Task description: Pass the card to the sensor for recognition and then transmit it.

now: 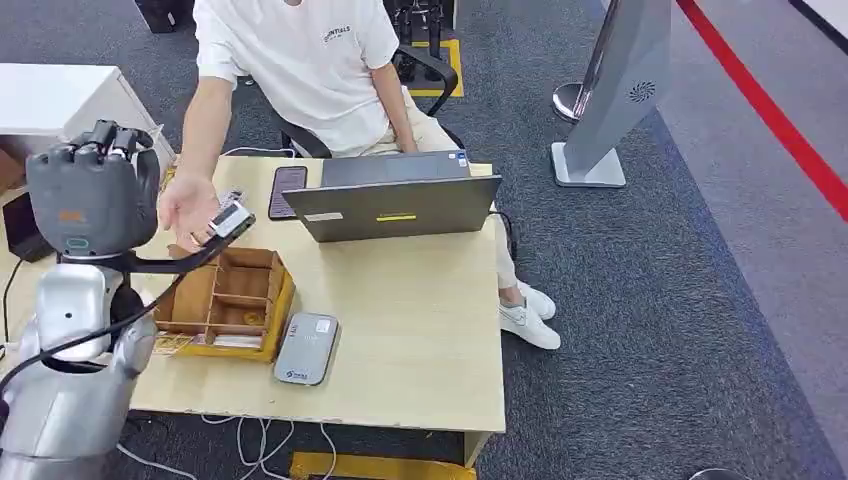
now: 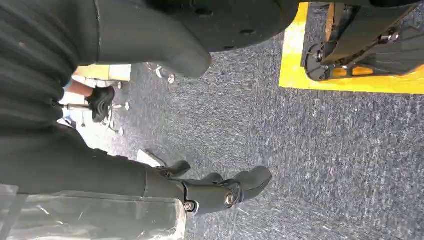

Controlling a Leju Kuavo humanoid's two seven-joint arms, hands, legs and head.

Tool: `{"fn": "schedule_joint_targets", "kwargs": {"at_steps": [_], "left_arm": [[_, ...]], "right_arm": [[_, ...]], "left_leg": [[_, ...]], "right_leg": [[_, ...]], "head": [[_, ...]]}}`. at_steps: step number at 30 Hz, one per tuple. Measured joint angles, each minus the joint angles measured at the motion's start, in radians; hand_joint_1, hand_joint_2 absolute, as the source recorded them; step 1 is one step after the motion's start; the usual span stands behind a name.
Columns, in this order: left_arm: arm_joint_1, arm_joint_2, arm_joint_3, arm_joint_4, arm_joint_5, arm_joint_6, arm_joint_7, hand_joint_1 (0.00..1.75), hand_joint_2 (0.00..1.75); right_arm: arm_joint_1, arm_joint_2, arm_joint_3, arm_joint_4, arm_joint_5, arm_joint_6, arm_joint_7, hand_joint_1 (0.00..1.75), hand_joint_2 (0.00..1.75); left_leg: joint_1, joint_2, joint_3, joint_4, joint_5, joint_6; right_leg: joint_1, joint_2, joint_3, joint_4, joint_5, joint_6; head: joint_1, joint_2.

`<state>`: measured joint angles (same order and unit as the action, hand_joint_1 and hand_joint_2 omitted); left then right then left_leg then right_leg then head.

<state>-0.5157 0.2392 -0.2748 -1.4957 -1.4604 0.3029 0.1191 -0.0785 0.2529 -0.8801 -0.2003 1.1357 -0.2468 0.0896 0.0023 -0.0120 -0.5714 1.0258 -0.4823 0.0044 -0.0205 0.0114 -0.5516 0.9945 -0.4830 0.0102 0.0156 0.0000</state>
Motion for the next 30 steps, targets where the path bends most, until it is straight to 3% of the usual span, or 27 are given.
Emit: {"fn": "schedule_joint_targets", "kwargs": {"at_steps": [3, 6, 7, 14, 30], "left_arm": [[-0.049, -0.013, 0.043, 0.089, 0.046, 0.026, -0.03, 1.75, 1.75], [-0.055, -0.025, 0.064, 0.108, 0.055, 0.033, -0.039, 1.75, 1.75], [-0.054, -0.029, 0.065, 0.108, 0.056, 0.033, -0.039, 0.0, 1.75], [-0.019, -0.055, 0.068, 0.054, 0.057, 0.032, -0.046, 0.0, 1.75], [0.061, -0.087, 0.067, -0.102, 0.079, 0.053, -0.059, 0.0, 1.75]], "right_arm": [[0.0, 0.0, 0.003, 0.001, 0.0, 0.0, 0.001, 0.0, 1.75], [0.004, 0.0, 0.01, 0.002, 0.004, 0.0, 0.003, 0.0, 1.75], [0.005, -0.001, 0.012, 0.002, 0.005, 0.0, 0.007, 0.0, 1.75], [0.015, -0.003, 0.018, 0.002, 0.021, 0.0, 0.029, 0.0, 1.75], [0.015, -0.008, 0.016, 0.002, -0.018, 0.0, 0.0, 0.0, 1.75]], "left_leg": [[0.0, 0.0, 0.0, 0.0, 0.0, 0.0], [0.0, 0.0, -0.001, 0.0, -0.001, 0.0], [0.0, 0.0, -0.001, 0.0, -0.001, 0.0], [0.0, 0.0, -0.002, 0.0, -0.001, 0.0], [0.0, 0.0, -0.002, 0.0, -0.001, 0.0]], "right_leg": [[0.0, 0.0, 0.0, 0.0, 0.0, 0.0], [0.0, 0.0, -0.001, 0.0, 0.0, 0.0], [0.0, 0.0, -0.001, 0.0, -0.001, 0.0], [0.0, 0.0, -0.002, -0.001, -0.001, 0.0], [0.0, 0.0, -0.001, -0.001, -0.001, 0.0]], "head": [[0.0, 0.0], [0.0, 0.0], [0.0, 0.0], [0.0, 0.0], [0.0, 0.0]]}}
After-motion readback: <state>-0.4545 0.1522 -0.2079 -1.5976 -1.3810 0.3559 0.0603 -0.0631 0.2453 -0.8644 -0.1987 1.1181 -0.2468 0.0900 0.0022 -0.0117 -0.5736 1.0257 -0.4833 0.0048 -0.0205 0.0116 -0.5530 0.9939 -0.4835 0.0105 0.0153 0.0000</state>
